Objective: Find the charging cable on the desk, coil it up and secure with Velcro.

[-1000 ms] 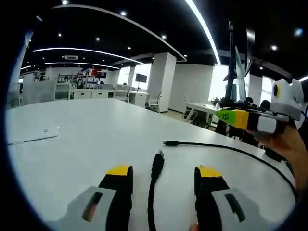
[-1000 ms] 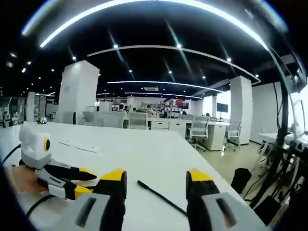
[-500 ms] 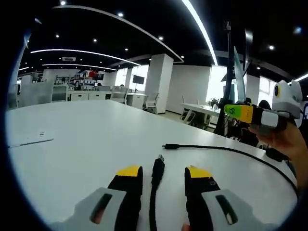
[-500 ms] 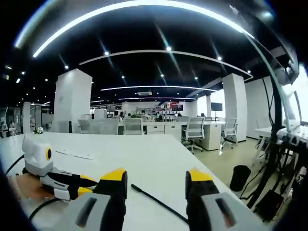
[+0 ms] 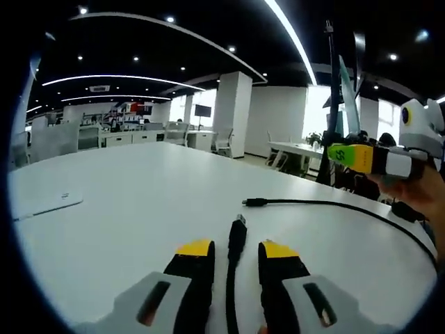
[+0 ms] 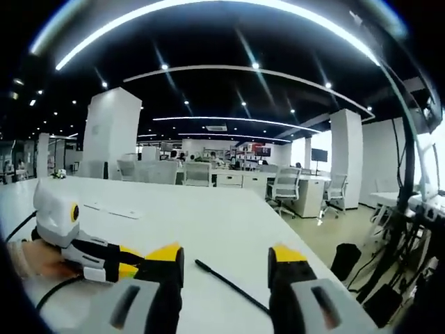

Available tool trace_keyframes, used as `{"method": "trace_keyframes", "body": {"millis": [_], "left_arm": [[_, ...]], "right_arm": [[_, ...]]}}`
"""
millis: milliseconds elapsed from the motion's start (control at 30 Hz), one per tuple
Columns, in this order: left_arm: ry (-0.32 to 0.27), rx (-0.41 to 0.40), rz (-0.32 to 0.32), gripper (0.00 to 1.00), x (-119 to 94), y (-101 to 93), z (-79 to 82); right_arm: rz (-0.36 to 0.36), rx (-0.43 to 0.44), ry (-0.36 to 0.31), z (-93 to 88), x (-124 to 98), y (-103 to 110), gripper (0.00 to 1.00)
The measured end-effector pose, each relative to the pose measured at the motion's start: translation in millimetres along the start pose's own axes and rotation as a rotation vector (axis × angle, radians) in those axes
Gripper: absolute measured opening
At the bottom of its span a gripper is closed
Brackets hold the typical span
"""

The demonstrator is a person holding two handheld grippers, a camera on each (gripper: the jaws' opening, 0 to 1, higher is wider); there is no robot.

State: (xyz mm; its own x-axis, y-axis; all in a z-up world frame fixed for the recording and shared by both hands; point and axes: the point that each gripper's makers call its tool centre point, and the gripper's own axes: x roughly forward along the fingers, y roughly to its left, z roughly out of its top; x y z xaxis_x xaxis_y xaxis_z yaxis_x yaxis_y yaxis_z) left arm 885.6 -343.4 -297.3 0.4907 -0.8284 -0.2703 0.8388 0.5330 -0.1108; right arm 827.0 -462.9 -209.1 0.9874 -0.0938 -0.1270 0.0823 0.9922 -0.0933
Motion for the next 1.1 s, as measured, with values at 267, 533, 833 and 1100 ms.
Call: {"method": "trace_keyframes", "body": {"millis": [267, 533, 833, 1100], "left_arm": [[-0.004, -0.008, -0.025, 0.18, 2, -2.3, -0.3], [-0.012, -0.009, -0.024, 0.09, 2, 0.7, -0.2], [-0.012, 0.049, -0.025, 0.08, 2, -2.6, -1.4], [-0.006, 0.055, -0.045, 0.08, 0, -7.2, -4.2]], "right_arm": [[0.010, -0.026, 0.011, -2.3, 4, 6, 0.49], [-0.006, -0.046, 0.046, -12.0, 7, 4, 0.49], [0.001, -0.054, 0.055, -16.1, 7, 7, 0.49], [0.004, -0.049, 0.060, -19.7, 7, 7, 0.47]]}}
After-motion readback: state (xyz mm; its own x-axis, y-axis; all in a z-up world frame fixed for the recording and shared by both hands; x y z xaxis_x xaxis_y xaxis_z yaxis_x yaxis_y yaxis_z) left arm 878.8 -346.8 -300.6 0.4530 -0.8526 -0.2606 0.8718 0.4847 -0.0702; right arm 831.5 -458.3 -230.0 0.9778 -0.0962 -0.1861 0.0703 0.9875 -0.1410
